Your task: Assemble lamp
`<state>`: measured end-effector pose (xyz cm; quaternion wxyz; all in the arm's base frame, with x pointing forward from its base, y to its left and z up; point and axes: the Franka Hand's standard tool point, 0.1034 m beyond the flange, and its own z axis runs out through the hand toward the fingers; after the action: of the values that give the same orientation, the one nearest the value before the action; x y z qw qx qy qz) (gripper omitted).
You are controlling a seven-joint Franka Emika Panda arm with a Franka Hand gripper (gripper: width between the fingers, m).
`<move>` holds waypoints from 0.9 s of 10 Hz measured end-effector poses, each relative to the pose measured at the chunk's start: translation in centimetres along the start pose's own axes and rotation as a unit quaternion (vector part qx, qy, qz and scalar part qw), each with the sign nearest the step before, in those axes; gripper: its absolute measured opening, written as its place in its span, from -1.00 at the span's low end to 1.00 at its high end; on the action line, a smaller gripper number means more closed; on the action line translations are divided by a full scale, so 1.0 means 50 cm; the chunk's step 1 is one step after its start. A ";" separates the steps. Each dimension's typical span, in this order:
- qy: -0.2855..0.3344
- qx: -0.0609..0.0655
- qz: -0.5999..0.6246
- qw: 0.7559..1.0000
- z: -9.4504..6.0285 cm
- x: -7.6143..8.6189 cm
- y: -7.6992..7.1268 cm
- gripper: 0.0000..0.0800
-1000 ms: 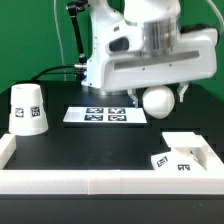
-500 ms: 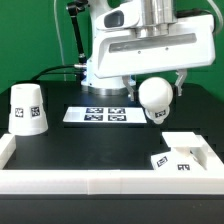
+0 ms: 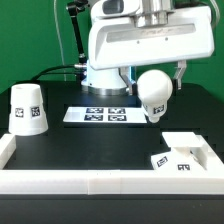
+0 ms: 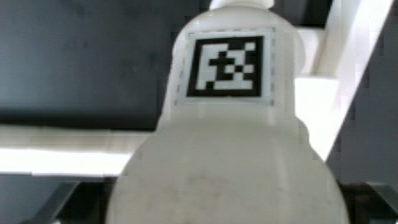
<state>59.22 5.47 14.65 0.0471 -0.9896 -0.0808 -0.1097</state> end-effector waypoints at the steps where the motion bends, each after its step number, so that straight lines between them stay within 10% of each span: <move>1: 0.012 -0.004 0.002 1.000 0.003 -0.001 0.004 0.45; 9: 0.114 -0.042 -0.045 0.992 -0.016 0.038 0.021 0.45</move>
Offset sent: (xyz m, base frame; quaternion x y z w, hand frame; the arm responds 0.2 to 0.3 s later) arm 0.0000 0.0000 0.0000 0.0000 0.1938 0.0000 0.9810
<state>61.06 4.64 15.76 0.0091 -0.9670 -0.1142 -0.2275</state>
